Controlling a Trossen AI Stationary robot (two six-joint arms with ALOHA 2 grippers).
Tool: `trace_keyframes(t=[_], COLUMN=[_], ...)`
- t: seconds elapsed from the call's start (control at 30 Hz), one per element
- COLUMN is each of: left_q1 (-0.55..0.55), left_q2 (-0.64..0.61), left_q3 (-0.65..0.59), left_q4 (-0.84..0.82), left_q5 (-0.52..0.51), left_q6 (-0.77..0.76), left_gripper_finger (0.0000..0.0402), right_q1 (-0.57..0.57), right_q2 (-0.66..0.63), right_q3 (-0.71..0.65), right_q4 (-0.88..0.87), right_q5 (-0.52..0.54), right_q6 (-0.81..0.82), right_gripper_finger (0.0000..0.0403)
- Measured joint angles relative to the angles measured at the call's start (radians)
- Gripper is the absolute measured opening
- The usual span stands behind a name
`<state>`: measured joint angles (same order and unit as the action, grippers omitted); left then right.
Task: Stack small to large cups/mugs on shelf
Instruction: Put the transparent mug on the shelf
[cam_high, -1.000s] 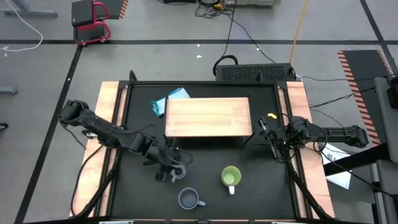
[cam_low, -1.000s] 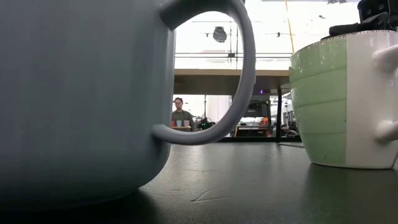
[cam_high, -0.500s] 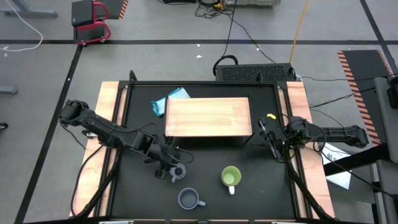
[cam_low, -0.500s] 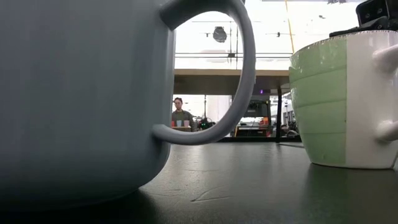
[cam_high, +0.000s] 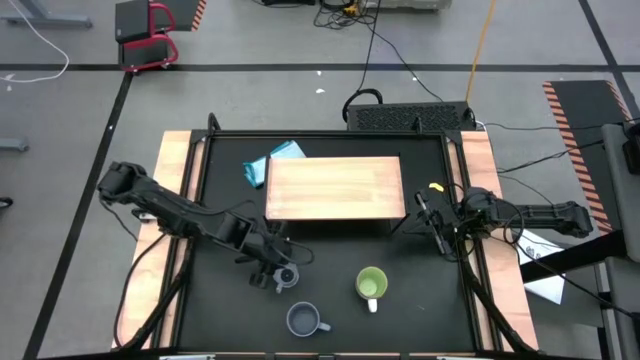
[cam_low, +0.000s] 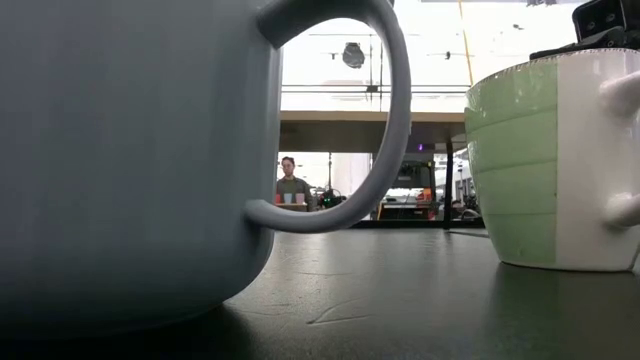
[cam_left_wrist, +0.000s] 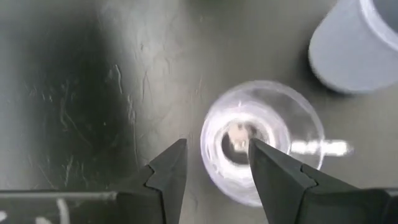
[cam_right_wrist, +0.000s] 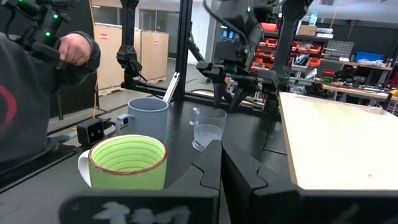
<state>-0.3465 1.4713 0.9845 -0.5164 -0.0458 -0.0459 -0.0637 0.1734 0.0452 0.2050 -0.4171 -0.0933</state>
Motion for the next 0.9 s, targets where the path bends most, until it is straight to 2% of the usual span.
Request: trace_keyframes(t=[0.47,0.9], left_q1=[0.005,0.005], left_q2=[0.001,0.001], left_q3=[-0.007,-0.039], left_q4=[-0.009,-0.004], left_q5=[0.053,0.008], left_q6=[0.028,0.027], left_gripper_finger=[0.0175,0.0175], right_q1=[0.0,0.0], right_q2=[0.001,0.001], right_q3=[0.0,0.0], right_q4=[0.0,0.0], right_q5=[0.0,0.0], right_q6=[0.002,0.002], right_gripper_finger=[0.0,0.0])
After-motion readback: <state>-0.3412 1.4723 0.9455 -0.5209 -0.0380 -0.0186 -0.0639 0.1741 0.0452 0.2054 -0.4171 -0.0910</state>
